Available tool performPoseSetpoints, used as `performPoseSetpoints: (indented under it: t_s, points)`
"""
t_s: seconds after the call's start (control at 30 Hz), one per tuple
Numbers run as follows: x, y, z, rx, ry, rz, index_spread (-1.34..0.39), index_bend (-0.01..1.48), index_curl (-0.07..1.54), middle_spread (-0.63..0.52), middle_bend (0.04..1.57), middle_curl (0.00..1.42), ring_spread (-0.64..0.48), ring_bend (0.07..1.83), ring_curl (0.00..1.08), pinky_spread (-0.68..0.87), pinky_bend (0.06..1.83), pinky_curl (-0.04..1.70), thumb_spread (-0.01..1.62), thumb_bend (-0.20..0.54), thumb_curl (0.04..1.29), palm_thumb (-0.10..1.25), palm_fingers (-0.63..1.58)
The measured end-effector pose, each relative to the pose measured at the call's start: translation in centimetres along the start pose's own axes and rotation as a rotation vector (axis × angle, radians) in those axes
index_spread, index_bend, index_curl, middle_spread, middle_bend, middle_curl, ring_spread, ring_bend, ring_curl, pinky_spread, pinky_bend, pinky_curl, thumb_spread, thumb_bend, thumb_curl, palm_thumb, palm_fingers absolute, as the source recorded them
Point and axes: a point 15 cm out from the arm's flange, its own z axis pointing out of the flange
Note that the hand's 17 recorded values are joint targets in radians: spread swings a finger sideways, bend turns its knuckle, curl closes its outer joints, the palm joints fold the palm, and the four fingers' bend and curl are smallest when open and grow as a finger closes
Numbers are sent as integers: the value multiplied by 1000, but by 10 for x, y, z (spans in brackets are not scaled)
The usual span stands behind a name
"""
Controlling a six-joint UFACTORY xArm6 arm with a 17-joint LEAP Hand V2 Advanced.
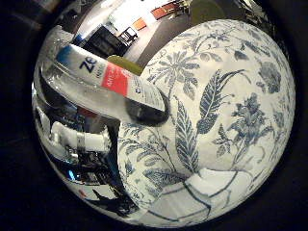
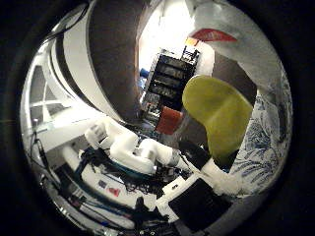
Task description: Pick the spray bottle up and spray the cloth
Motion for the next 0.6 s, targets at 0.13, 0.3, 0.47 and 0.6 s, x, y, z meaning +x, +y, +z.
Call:
performPoseSetpoints:
  t_s: [0.13,0.3,0.47,0.6]
  points:
    - [-6,0,-19,12,36,-16,-336,158,323,85,411,324,157,480,249,444,440,433,993,-26,428,736,83]
    - [-16,-3,-59,51,105,-48,-324,157,297,92,378,328,176,444,251,440,428,394,998,-26,420,727,105]
    - [-40,-1,-92,59,183,-100,-315,164,292,95,346,328,180,421,253,446,418,364,1006,-25,417,726,142]
    - [-62,28,-115,0,224,-94,-305,155,287,101,332,330,200,384,249,457,427,353,1010,-26,418,723,143]
